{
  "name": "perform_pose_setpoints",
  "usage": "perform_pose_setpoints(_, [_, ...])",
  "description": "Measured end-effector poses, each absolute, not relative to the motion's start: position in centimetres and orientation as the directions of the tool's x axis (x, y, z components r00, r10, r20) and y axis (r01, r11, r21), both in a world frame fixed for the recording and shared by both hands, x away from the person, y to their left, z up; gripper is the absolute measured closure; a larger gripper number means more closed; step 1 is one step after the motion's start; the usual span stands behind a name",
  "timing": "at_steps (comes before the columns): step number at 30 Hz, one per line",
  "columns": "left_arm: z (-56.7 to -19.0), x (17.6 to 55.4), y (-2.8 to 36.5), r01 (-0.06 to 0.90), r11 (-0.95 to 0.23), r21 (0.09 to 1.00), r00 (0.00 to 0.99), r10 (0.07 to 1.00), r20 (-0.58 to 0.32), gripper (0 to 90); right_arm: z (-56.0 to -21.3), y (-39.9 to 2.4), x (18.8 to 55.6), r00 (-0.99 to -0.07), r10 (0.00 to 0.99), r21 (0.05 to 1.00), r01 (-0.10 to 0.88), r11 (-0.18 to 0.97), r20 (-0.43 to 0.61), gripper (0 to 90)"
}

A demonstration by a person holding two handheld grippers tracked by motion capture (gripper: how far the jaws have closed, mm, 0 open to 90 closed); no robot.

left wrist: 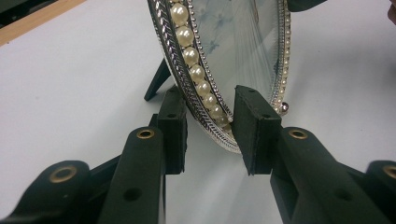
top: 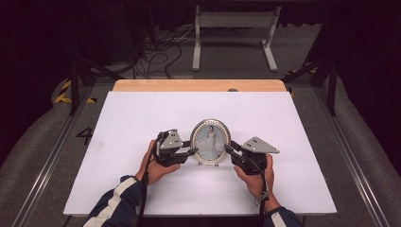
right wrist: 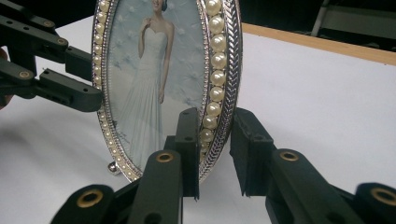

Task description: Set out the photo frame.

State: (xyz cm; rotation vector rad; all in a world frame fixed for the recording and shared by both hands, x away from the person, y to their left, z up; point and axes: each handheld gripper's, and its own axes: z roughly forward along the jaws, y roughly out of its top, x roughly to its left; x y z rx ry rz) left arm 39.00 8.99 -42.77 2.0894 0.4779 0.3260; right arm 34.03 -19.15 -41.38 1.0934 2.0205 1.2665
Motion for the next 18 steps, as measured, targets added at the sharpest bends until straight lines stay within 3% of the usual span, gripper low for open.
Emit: perform_pose_setpoints(18, [-42.68, 38.90, 9.09, 0.200, -0.487, 0.850, 0.885, 0.463, 0.057, 67.2, -41.43, -19.15, 34.07, -0.566, 0.823, 0.885, 0.367, 0.287, -0.032, 72.9])
